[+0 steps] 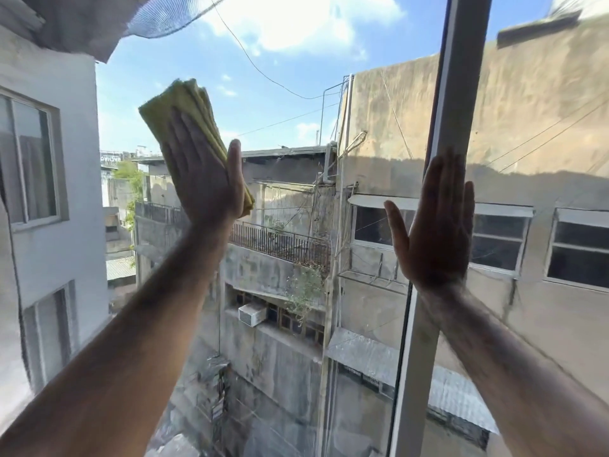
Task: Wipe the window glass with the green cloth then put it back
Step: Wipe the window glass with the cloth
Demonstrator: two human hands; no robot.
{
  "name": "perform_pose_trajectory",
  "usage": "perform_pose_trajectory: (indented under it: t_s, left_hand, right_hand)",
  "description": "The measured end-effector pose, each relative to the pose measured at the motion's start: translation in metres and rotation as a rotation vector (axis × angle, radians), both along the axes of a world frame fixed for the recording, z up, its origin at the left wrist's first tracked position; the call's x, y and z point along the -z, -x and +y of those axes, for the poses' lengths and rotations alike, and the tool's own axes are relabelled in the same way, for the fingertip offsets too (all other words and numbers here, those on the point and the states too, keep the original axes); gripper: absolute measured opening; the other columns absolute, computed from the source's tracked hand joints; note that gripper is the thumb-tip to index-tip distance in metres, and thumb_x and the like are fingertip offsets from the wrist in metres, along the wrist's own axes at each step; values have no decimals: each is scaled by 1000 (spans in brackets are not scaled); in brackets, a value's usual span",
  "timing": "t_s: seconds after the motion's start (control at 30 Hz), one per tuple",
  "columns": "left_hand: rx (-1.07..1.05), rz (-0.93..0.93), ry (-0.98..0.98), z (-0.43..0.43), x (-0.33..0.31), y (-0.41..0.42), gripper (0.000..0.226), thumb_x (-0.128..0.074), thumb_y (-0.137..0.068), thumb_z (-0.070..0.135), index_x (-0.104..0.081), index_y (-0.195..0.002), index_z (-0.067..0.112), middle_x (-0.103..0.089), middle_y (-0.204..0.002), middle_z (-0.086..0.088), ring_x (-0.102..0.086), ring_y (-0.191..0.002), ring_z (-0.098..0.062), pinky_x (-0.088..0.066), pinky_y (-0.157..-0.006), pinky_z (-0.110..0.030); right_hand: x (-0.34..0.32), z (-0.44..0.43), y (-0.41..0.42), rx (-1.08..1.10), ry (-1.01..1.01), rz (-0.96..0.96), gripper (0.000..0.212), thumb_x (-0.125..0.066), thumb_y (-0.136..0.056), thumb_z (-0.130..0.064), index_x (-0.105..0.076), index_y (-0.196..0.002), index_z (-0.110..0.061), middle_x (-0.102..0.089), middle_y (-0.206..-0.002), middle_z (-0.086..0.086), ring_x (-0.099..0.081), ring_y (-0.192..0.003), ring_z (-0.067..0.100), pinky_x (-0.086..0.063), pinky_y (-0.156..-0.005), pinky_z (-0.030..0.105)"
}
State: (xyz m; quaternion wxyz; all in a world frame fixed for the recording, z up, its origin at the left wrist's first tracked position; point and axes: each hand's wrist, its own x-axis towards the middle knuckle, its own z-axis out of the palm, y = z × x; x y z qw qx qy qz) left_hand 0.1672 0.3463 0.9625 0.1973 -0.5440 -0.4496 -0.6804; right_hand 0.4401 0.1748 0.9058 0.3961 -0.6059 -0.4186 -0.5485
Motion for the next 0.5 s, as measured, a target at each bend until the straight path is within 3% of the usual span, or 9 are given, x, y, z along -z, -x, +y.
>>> perform_pose_trajectory:
  t_s: [0.13,0.27,0.4,0.5]
  left_hand:
    - [-5,208,-82,-19,-29,-35,89,-18,-104,66,-21,-161,-1,-24,-171,-21,-21,-160,-33,-21,-132,-49]
    - [33,470,-185,-35,10,-67,92,-17,-100,67,-19,-162,-2,-19,-172,-21,-16,-162,-33,-20,-132,-49]
    - [34,544,-179,-45,61,-75,96,-19,-99,69,-22,-160,-4,-18,-172,-23,-14,-162,-33,-21,-130,-51]
    - [38,595,-171,-52,66,-69,97,-20,-99,70,-24,-159,-5,-21,-171,-23,-17,-161,-34,-22,-130,-52]
  right_hand:
    - [1,1,-1,6,-8,-7,89,-24,-109,-64,-12,-167,1,-11,-177,21,-11,-167,31,-16,-136,51]
    - [2,1,-2,17,-12,-20,88,-25,-110,-64,-11,-167,1,-9,-178,21,-10,-167,30,-16,-136,51]
    - [7,1,-4,14,-17,-20,88,-27,-109,-64,-13,-167,1,-12,-177,22,-12,-166,32,-19,-135,52]
    - [8,3,-5,16,-27,-16,87,-30,-110,-63,-14,-167,1,-13,-177,21,-13,-166,32,-20,-134,53]
